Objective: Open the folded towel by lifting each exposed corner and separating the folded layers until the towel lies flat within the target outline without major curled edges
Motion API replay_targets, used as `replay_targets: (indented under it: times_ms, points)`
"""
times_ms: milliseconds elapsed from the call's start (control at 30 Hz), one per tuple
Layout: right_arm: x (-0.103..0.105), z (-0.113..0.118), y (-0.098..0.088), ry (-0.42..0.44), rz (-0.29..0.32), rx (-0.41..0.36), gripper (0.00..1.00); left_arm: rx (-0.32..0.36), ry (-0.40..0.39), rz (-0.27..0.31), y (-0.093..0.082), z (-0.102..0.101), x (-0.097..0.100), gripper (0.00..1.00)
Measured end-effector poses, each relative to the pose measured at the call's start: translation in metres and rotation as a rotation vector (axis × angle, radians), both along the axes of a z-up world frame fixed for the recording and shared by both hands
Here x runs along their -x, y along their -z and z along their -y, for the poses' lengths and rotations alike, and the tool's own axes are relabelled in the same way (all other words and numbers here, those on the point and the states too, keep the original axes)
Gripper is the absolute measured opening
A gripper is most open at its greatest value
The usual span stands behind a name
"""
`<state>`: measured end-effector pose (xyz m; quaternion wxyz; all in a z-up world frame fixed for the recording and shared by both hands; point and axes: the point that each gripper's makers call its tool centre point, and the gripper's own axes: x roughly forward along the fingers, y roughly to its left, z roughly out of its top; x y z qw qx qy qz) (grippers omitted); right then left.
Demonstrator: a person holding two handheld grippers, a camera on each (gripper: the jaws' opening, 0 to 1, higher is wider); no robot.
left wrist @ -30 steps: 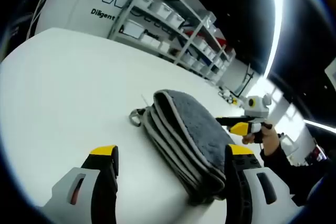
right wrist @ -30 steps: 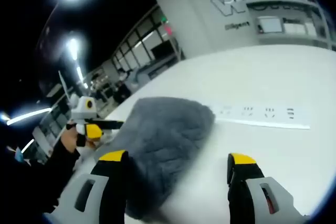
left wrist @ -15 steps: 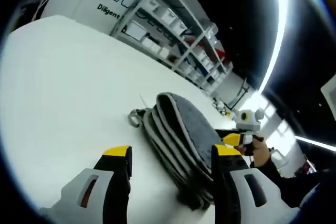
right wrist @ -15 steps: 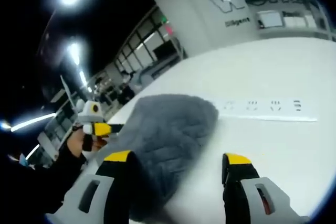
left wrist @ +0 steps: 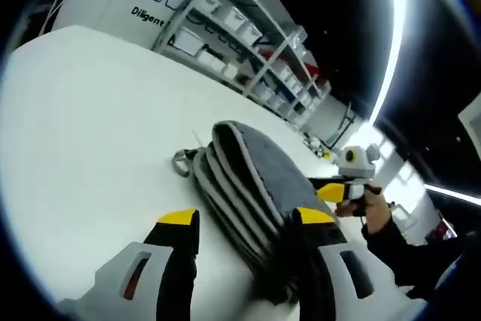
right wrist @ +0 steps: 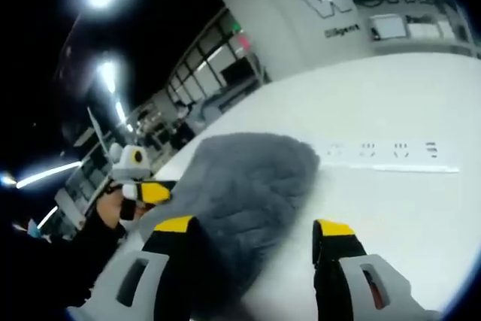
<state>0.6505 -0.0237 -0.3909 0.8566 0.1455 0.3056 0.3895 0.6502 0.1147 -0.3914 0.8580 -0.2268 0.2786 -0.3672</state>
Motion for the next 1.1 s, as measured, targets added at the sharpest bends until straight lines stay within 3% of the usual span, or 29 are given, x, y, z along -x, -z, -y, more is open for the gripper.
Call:
replay_targets:
  times_ms: [200, 433, 567, 733, 833, 1100]
  points:
    - [0.004, -0.006, -0.001, -0.011, -0.027, -0.031, 0.39, 0.012, 0.015, 0.004, 0.000, 0.012, 0.011, 0.36]
    - [0.005, -0.009, -0.002, -0.008, -0.028, -0.033, 0.37, -0.023, 0.013, 0.050, 0.002, 0.018, 0.018, 0.27]
    - [0.006, -0.010, -0.001, -0.012, -0.028, -0.030, 0.34, -0.034, 0.011, 0.053, 0.002, 0.012, 0.009, 0.21]
    - [0.007, -0.013, -0.001, -0.015, -0.021, -0.032, 0.28, -0.112, 0.003, 0.077, 0.003, 0.016, 0.010, 0.13]
    - [0.006, -0.013, -0.001, -0.017, -0.017, -0.033, 0.27, -0.113, 0.002, 0.073, 0.006, 0.009, 0.000, 0.11]
    - [0.001, -0.011, -0.001, -0.012, -0.021, -0.035, 0.27, -0.116, 0.007, 0.083, 0.002, 0.006, -0.003, 0.09]
